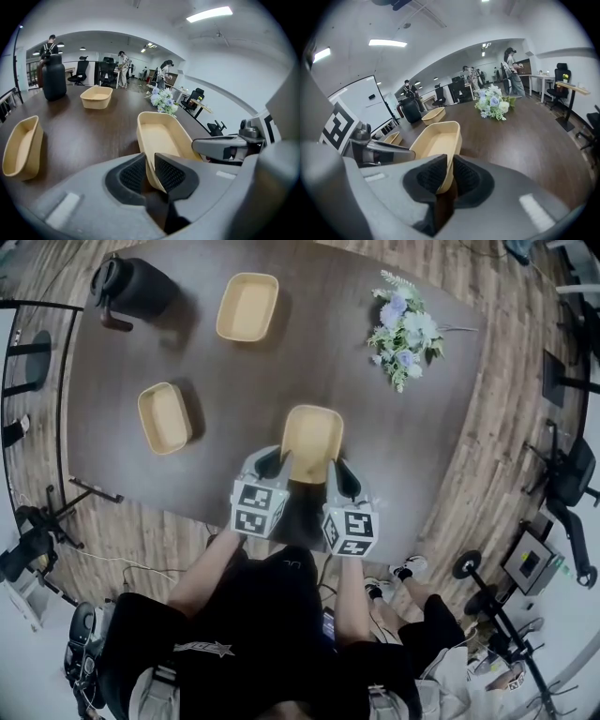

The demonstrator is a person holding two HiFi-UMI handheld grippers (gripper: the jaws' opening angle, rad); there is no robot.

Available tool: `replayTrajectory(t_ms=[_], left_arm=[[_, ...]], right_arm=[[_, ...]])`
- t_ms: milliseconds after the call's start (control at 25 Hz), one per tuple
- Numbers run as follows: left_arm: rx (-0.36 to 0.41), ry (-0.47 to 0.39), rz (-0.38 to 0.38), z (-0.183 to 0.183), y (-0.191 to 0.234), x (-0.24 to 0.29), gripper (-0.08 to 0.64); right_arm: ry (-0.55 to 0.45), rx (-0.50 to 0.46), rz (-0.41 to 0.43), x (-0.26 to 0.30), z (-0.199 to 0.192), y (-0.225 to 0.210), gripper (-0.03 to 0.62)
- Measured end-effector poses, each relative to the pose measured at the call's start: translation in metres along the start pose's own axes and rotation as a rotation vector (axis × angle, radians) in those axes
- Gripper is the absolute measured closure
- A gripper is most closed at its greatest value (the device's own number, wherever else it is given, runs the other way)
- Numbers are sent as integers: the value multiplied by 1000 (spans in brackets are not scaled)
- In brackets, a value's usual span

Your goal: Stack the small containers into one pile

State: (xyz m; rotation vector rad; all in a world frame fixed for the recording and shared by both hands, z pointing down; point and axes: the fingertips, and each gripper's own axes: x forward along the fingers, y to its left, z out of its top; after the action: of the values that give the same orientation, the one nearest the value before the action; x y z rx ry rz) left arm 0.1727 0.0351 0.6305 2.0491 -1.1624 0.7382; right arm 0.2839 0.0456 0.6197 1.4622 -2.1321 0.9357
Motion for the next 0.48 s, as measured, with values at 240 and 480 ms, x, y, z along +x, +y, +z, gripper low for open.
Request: replayTrajectory(t_ms=[240, 480], left_arm=[[-3, -78, 49, 20, 7, -30, 494], [-17, -157, 123, 34, 29, -76, 497]], right_arm=[[-63, -33, 36, -11, 27, 22, 551], [-113, -78, 95, -17, 51, 66, 554]])
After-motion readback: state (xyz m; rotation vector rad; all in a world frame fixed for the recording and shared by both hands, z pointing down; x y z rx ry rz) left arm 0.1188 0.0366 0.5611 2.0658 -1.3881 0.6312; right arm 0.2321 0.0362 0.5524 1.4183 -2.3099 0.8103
